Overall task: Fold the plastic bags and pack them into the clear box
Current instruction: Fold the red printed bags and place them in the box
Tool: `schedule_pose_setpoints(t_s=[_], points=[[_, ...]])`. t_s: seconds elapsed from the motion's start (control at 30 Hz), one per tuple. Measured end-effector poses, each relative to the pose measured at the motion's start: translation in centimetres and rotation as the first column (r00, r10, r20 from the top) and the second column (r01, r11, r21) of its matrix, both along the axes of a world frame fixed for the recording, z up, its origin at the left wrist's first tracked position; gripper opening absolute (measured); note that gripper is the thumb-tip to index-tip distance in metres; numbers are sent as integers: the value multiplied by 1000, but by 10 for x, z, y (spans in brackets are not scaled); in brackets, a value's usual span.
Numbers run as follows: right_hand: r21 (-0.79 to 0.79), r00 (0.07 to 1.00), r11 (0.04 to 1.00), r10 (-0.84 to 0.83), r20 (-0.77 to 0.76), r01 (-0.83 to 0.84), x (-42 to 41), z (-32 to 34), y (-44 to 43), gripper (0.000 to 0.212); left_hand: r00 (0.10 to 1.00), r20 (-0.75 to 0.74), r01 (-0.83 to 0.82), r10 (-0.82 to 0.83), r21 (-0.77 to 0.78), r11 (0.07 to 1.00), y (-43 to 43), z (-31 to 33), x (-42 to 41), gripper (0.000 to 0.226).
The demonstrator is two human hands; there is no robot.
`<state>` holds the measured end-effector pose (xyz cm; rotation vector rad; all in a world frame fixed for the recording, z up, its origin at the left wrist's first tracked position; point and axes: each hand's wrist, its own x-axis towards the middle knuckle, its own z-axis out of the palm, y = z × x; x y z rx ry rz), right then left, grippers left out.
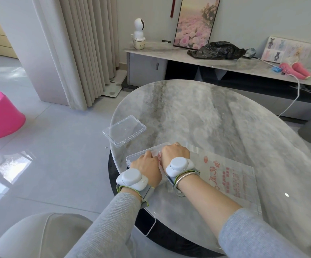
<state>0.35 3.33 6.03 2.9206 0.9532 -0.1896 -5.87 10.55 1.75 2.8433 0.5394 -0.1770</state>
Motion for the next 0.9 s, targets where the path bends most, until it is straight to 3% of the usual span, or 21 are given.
schedule_pose_setpoints(t_s=[0.2,0.4,0.53,0.6,0.67,0.73,0.83,0.9], points=[[46,999,999,10,40,-12,10,-10,-4,24,991,133,6,1,-52,999,4,1,-6,41],[402,996,915,1,84,-34,17,-10,-39,32,950,306,-29,57,-94,995,7,14,-16,31],[613,983,789,-82,165,-37,17,-18,-89,30,981,183,95,-66,-154,983,2,22,-22,46],[532,984,844,-142,110,63,17,-33,-117,33,982,109,166,-157,-76,983,-2,16,-21,37],[301,985,942,-166,38,147,14,-54,-144,42,978,92,187,-188,22,982,-6,10,-18,25],[114,987,980,-163,-9,163,7,-74,-161,49,979,91,168,-181,130,977,-6,2,-13,29],[-16,987,987,-160,-14,160,-5,-95,-185,60,980,130,116,-150,237,965,-11,-2,-6,30],[-41,989,989,-145,-10,145,-11,-104,-192,65,959,253,49,-126,290,956,-9,-6,-6,26]])
